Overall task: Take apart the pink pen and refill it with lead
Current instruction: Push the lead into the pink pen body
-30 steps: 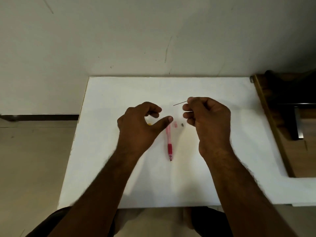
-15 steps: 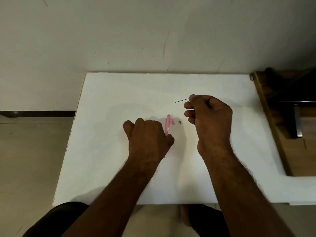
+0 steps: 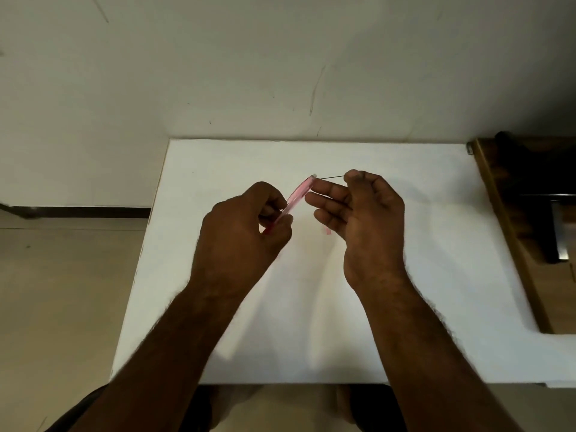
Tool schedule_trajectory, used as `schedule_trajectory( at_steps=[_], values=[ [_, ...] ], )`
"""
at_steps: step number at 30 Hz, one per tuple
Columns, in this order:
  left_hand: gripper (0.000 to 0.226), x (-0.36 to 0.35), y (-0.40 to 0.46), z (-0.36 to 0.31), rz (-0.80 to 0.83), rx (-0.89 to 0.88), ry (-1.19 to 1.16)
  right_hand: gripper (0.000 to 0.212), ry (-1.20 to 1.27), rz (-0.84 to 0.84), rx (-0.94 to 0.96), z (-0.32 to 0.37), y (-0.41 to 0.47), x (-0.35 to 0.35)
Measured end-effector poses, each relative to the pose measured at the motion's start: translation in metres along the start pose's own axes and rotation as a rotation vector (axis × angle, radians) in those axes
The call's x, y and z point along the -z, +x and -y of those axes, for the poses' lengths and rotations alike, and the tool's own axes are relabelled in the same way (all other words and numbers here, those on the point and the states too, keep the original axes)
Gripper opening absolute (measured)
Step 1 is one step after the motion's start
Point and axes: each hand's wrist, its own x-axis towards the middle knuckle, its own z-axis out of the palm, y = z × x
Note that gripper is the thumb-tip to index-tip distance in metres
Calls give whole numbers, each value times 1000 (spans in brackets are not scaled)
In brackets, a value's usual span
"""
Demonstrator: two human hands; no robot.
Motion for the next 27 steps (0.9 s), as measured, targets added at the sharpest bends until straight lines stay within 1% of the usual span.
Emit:
schedule_trajectory(
  at_steps=[7, 12, 16, 27],
  values=[
    [13, 9, 10, 15, -7, -4, 3, 14, -15, 49, 33, -6, -2, -13],
    [11, 14, 11, 16, -29, -15, 30, 13, -94, 75, 113, -8, -4, -13],
    [9, 15, 12, 14, -58, -19, 40, 14, -127, 75, 154, -8, -4, -12],
    [7, 13, 14, 13, -50, -23, 53, 13, -147, 77, 187, -9, 0, -8]
  ],
)
